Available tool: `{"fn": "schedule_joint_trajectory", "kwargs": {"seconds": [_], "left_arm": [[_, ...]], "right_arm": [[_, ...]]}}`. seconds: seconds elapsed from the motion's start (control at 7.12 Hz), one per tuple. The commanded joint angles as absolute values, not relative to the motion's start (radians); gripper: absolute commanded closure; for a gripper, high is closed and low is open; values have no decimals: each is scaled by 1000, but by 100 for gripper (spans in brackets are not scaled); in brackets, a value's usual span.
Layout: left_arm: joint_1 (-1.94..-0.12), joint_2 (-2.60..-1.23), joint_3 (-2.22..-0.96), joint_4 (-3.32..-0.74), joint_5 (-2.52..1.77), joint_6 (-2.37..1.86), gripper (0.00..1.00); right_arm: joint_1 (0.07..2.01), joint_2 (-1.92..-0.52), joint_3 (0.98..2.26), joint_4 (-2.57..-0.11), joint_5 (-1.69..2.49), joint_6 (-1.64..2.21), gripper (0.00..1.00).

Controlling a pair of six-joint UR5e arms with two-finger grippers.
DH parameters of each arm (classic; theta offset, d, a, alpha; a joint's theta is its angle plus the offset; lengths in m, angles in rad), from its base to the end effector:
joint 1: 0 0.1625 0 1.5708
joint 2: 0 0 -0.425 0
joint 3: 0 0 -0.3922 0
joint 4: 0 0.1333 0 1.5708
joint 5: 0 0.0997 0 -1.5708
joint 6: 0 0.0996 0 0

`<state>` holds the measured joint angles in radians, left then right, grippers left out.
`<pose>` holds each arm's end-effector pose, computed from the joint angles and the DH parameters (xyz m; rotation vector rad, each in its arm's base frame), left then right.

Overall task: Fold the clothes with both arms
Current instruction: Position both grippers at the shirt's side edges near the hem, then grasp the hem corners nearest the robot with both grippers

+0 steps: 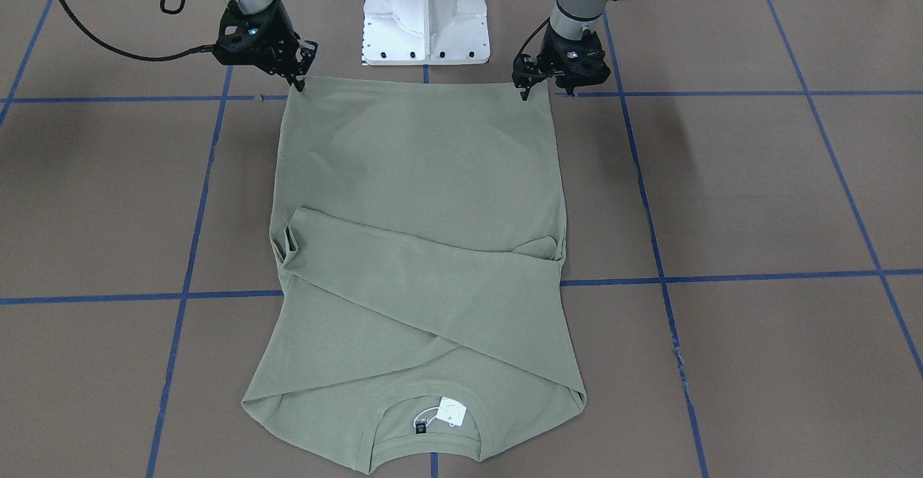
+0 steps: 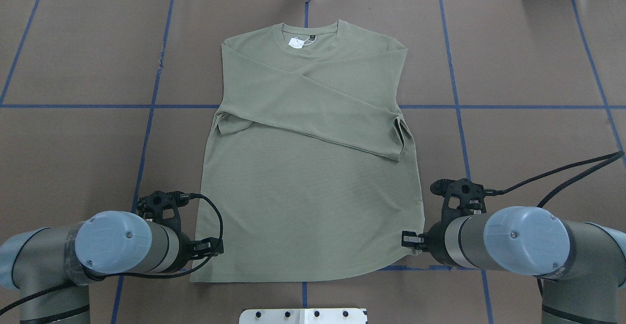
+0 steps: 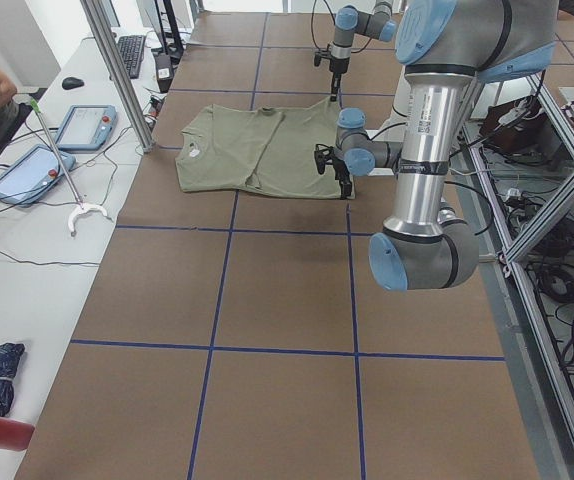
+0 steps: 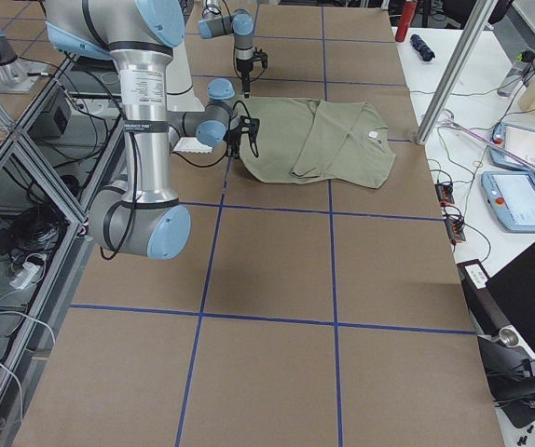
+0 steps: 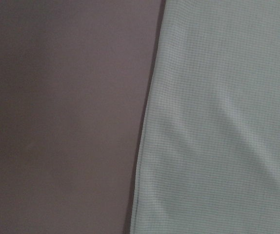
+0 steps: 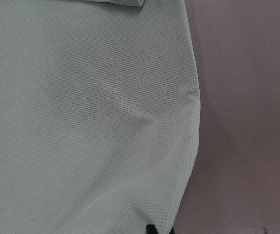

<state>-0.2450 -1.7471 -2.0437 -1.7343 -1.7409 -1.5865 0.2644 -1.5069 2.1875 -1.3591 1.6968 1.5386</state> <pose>0.4828 -0.2407 0.3389 -0.0669 0.8247 -0.1766 -0.4235 -0.2398 0.3242 0.0154 -0.8996 0.1601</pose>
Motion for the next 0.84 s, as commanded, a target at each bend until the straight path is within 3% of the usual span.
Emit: {"fn": "schedule_joint_trajectory", "kwargs": {"seconds": [0.0,0.56,0.7], "left_arm": [[-220,-1749,-2040,-1710,-1740,-1592,1],[-193,-1779,-2005,-1721,-1741,-1620,1],[-192,-1781,-2002,-1721,-1741,-1621,9]], "right_arm": [[270,-1508,2187,-1359,1697,1539,100],[281,-1508,2191,-1359,1700,1539,100],[284,-1508,2195,-1359,1700,1539,100]]}}
